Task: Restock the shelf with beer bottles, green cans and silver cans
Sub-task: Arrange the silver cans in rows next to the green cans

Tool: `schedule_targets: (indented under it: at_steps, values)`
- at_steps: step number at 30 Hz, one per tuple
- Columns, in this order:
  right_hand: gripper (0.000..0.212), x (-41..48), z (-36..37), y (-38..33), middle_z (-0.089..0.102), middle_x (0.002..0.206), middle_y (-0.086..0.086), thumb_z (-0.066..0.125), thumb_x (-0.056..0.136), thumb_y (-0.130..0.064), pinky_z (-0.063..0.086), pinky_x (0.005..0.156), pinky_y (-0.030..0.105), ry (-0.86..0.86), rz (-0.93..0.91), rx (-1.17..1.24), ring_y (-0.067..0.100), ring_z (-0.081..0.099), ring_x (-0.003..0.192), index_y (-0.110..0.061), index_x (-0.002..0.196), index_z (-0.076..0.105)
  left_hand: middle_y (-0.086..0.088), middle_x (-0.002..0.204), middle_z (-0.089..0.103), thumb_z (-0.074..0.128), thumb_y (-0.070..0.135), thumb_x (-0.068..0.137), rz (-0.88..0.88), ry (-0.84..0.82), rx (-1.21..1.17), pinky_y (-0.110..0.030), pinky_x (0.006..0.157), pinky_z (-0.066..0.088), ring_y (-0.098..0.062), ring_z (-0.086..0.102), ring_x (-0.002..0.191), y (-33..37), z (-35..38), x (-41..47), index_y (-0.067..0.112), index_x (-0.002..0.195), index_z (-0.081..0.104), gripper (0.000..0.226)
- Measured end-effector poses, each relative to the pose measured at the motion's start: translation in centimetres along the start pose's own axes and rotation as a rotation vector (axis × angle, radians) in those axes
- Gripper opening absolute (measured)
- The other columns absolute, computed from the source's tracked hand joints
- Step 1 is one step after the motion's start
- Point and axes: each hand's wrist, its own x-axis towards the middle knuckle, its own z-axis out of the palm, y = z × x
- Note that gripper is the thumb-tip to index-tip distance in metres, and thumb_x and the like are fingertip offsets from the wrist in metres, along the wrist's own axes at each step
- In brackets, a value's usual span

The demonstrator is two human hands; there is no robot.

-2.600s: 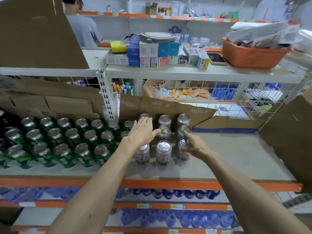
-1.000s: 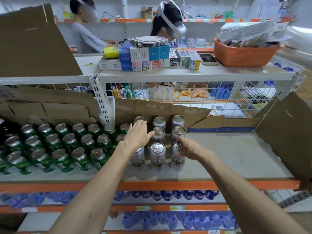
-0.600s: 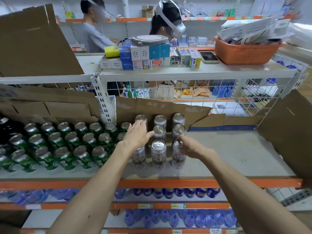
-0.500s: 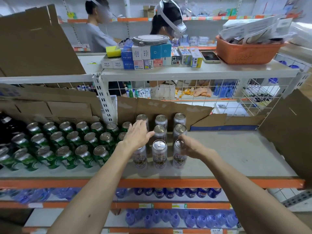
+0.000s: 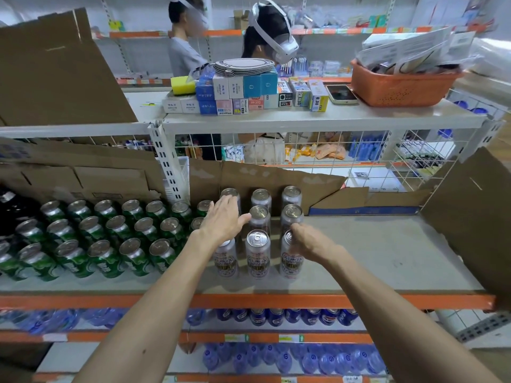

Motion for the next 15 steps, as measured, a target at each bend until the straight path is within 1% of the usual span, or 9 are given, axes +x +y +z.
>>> schedule_targets:
  at_steps: [2,4,6,9,13,15]
  values:
    - [0.027,0.01,0.09,0.01,0.059,0.101,0.017,0.069,0.081,-0.014,0.051,0.073,0.04,-0.002,0.004,0.0,0.031,0.058,0.085,-0.006,0.092,0.046,-0.013,0.141,0.046,0.051,0.042,0.099,0.002,-0.001,-0.004,-0.052,0.118,0.019,-0.029,0.039,0.136,0.14,0.05,0.01,0.003,0.133,0.043,0.052]
    - [0.03,0.02,0.27,0.18,0.06,0.105,0.018,0.069,0.081,-0.014,0.052,0.077,0.042,-0.005,0.014,0.011,0.033,0.06,0.09,-0.001,0.103,0.052,-0.014,0.142,0.045,0.051,0.042,0.099,0.002,0.0,-0.004,-0.052,0.119,0.018,-0.03,0.038,0.137,0.23,0.04,0.04,0.003,0.134,0.042,0.053]
    - [0.036,-0.07,0.42,0.36,0.06,0.107,0.019,0.069,0.082,-0.015,0.05,0.079,0.043,0.004,0.012,0.021,0.035,0.06,0.093,0.002,0.109,0.053,-0.015,0.142,0.044,0.051,0.042,0.099,0.001,-0.002,0.001,-0.052,0.119,0.018,-0.031,0.038,0.137,0.28,0.05,0.09,0.002,0.135,0.042,0.054]
    - [0.034,-0.23,0.68,0.44,0.06,0.107,0.02,0.067,0.085,-0.016,0.047,0.075,0.04,0.019,0.019,0.016,0.036,0.059,0.093,0.003,0.109,0.052,-0.015,0.143,0.044,0.052,0.042,0.099,0.001,-0.006,0.004,-0.052,0.119,0.019,-0.031,0.037,0.137,0.38,0.19,0.1,0.002,0.138,0.04,0.057]
    - [0.039,-0.26,0.66,0.36,0.061,0.11,0.017,0.071,0.083,-0.019,0.051,0.08,0.043,0.011,0.028,0.029,0.034,0.06,0.095,-0.001,0.111,0.051,-0.015,0.146,0.042,0.051,0.043,0.099,0.011,-0.008,-0.006,-0.052,0.119,0.018,-0.03,0.036,0.139,0.58,0.35,0.06,0.003,0.141,0.038,0.059]
    - [0.04,-0.34,0.47,0.29,0.061,0.108,0.014,0.073,0.081,-0.02,0.051,0.079,0.041,0.015,0.027,0.033,0.032,0.06,0.095,-0.002,0.111,0.052,-0.015,0.147,0.041,0.051,0.043,0.099,0.013,-0.005,-0.009,-0.052,0.119,0.017,-0.03,0.035,0.14,0.61,0.25,-0.01,0.003,0.142,0.037,0.06]
